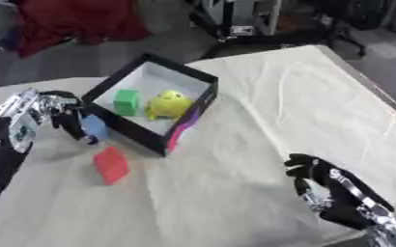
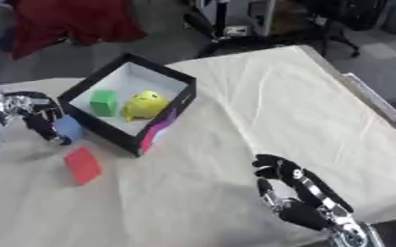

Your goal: Pick up objects on the table and place them in the box.

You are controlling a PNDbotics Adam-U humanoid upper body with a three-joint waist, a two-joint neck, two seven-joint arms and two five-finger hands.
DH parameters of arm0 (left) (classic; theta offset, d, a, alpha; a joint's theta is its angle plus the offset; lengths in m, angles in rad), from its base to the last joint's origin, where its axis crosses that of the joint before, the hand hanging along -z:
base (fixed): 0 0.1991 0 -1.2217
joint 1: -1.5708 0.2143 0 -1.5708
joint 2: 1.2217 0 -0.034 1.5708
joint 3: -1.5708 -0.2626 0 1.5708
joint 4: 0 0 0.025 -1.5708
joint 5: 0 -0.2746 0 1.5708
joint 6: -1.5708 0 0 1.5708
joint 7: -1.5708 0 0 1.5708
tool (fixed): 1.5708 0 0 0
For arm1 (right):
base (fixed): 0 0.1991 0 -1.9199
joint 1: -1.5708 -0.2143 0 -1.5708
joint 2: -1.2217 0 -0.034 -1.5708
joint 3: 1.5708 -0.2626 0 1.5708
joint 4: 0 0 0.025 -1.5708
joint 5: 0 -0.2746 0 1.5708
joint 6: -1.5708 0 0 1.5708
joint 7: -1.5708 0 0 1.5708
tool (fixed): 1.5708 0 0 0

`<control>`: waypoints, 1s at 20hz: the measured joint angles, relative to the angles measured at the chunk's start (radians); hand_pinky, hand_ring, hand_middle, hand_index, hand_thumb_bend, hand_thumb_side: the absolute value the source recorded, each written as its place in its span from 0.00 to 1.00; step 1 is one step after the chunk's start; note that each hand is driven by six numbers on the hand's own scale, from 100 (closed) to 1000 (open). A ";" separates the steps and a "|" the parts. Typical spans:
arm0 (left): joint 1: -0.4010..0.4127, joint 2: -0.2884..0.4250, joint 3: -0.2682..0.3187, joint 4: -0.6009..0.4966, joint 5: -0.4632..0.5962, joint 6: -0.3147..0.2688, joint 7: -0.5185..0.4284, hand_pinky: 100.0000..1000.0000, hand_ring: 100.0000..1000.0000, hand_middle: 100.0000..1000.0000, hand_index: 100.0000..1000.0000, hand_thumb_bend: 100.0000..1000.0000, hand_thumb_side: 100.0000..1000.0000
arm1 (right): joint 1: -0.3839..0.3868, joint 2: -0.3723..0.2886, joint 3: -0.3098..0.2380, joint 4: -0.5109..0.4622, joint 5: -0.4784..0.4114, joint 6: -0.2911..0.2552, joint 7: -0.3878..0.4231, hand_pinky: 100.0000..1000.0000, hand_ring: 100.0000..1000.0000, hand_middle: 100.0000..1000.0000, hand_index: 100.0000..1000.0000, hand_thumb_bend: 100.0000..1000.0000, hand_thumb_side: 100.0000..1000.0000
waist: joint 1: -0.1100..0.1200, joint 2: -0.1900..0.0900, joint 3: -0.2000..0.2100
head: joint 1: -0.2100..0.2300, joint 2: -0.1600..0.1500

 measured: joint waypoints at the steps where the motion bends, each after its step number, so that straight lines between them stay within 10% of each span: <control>1: 0.001 -0.003 0.001 0.002 -0.003 0.001 0.013 0.52 0.44 0.45 0.65 0.19 0.13 | 0.000 0.000 0.000 0.000 0.000 0.000 0.000 0.84 0.77 0.78 0.90 0.00 0.41 | 0.000 0.000 0.000 | 0.000 0.000; 14: -0.096 0.127 0.041 -0.227 -0.069 0.004 0.079 0.50 0.40 0.40 0.61 0.24 0.26 | 0.001 0.000 0.000 0.000 0.000 -0.001 0.001 0.84 0.77 0.78 0.90 0.00 0.40 | 0.000 0.000 0.005 | 0.000 0.000; 20: -0.167 0.065 0.057 -0.234 -0.193 0.010 0.113 0.55 0.44 0.44 0.64 0.27 0.25 | 0.004 -0.001 0.001 0.004 0.000 -0.001 0.001 0.84 0.77 0.78 0.90 0.00 0.40 | 0.000 0.000 0.000 | 0.001 0.000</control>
